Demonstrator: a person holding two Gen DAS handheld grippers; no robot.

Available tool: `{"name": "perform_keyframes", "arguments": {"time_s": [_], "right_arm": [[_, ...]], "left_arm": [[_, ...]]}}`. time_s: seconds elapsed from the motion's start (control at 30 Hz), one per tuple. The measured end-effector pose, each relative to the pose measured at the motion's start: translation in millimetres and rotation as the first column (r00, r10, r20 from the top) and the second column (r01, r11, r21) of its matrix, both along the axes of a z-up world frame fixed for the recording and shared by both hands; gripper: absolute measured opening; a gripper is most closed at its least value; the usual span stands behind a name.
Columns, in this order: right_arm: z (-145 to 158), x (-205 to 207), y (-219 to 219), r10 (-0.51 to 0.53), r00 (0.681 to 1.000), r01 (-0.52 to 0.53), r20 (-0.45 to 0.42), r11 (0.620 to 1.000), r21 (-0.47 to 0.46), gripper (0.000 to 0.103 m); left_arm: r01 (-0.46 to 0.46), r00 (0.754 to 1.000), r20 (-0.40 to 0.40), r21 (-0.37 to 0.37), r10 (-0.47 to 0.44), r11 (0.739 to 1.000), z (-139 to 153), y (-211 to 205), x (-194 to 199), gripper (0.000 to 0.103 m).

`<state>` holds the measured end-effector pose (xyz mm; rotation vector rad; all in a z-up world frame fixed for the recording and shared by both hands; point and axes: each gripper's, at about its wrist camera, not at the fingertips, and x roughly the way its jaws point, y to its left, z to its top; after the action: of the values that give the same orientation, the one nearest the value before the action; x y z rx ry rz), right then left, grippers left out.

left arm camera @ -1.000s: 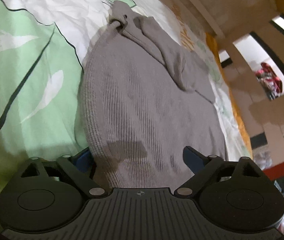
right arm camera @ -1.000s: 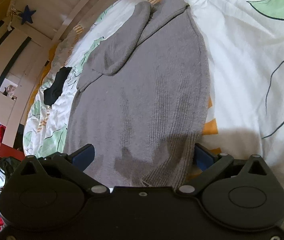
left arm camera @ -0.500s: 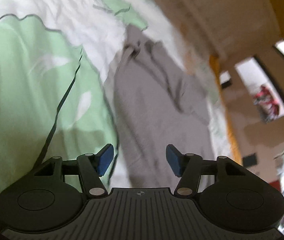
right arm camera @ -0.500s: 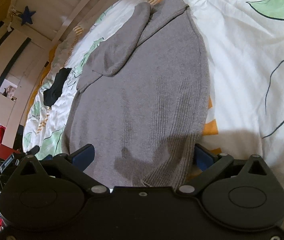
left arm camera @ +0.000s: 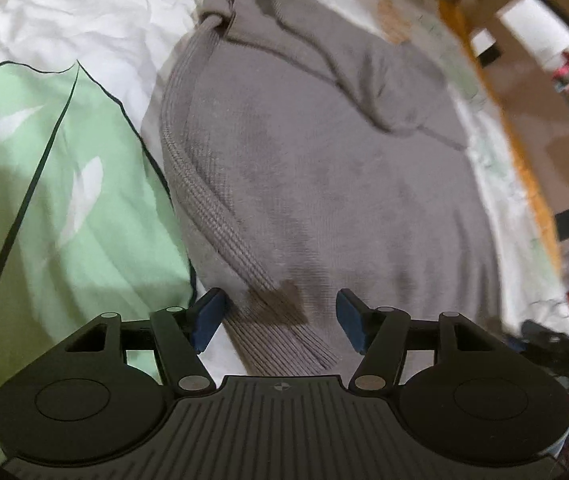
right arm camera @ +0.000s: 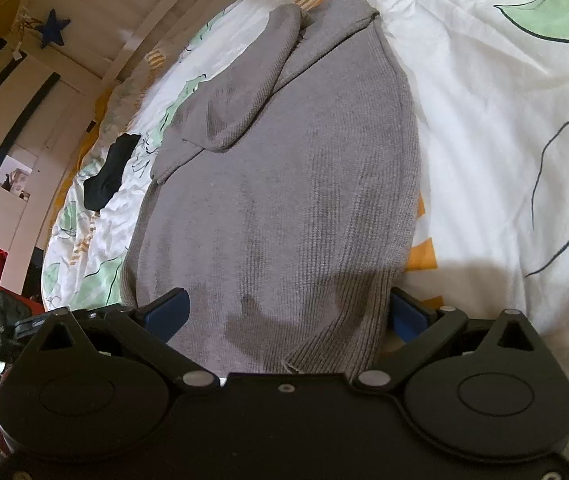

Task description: Fold large clothes

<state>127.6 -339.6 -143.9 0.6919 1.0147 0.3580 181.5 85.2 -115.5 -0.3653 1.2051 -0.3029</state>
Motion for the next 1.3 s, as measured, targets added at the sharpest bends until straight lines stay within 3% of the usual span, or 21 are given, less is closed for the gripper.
{"name": "perform_keyframes", "arguments": {"time_s": [0.2,0.43,0.57,0.73,0.97,1.2,1.3], "right_arm": [[-0.2,-0.5,-0.5,0.003,1.0,-0.003,0.005,1.0,0.001,0.102],[0.2,-0.3,-2.0,0.007,1.0,-0.007,0.01,1.0,0.008,0.102],[-0.1,-0.6,-3.5,0.006,1.0,-0.006,0.012,1.0,0.014,0.102],[-0.1,-0.1,-3.6,0.007,1.0,-0.007,0.011,1.0,0.01,0.102],[0.4,-1.3,-4.3,0.004,1.0,-0.004,0.014,1.0,0.018,0.102],[0.0,0.6,-3.4,0.009,1.0,-0.009,0.004,1.0,0.016,0.102],[0.2,2.6,-2.4,0.015,1.0,-0.015,-0.007,1.0,0.016,0.102]], "left_arm": [[0.075,0.995,-0.071,0.167,-0.064,0.983,1.6,11.6,-5.9,0.059],[0.099,0.993,-0.086,0.256,-0.08,0.962,18.6,31.9,-18.5,0.059],[0.048,0.997,-0.072,0.252,-0.031,0.966,29.2,36.1,-22.9,0.059],[-0.003,0.999,-0.047,0.12,0.009,0.993,36.6,23.1,-16.0,0.06],[0.097,0.991,-0.105,0.193,-0.078,0.976,2.6,-4.0,-1.2,0.059],[0.065,0.997,-0.054,0.142,-0.058,0.988,-1.6,23.3,-17.5,0.056],[0.068,0.997,-0.034,0.16,-0.063,0.985,-3.4,19.3,-21.2,0.056]]}}
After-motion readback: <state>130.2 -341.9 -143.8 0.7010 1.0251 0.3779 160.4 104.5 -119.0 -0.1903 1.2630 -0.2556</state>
